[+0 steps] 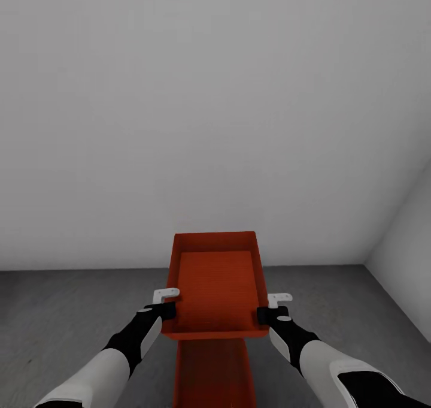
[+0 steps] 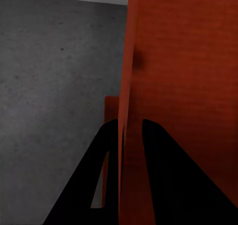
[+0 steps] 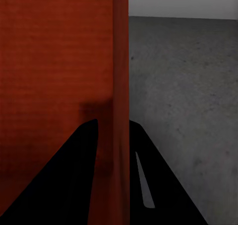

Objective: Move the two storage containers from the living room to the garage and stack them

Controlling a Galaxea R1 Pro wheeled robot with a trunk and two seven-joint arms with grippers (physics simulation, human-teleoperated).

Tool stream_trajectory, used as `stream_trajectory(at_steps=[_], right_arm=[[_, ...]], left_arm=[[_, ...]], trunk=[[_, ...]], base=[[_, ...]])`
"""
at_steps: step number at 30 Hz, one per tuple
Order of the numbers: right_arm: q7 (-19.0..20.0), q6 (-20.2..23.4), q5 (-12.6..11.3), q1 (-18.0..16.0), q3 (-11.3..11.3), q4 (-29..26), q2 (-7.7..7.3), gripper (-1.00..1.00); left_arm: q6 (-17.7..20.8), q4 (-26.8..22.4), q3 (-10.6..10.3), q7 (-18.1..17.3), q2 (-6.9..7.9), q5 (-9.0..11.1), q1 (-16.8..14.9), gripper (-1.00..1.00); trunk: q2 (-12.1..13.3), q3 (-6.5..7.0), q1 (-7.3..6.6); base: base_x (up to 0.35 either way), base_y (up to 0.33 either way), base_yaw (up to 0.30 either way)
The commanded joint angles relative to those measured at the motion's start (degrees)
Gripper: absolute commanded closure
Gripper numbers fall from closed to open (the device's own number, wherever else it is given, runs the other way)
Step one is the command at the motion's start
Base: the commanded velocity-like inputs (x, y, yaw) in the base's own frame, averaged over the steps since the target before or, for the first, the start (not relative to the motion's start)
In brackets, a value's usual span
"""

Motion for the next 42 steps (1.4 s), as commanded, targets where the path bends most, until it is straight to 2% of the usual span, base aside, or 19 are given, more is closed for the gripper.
stream_trajectory(at_steps=[1,42], right_arm=[[-1.27,-0.16,0.16,-0.05,-1.63,0.15,-1.94,1.00],[-1.27,-0.23,0.16,-0.05,-1.63,0.15,-1.94,1.00]], left_arm=[[0.42,-0.31,0.64,3.54,0.05,-0.85,-0.06,1.00],[0.42,-0.33,0.55,3.54,0.05,-0.85,-0.06,1.00]], trunk=[[-0.10,-0.19,0.02],[-0.10,-3.99,0.02]], base=[[0.000,0.000,0.000],[0.000,0.000,0.000]])
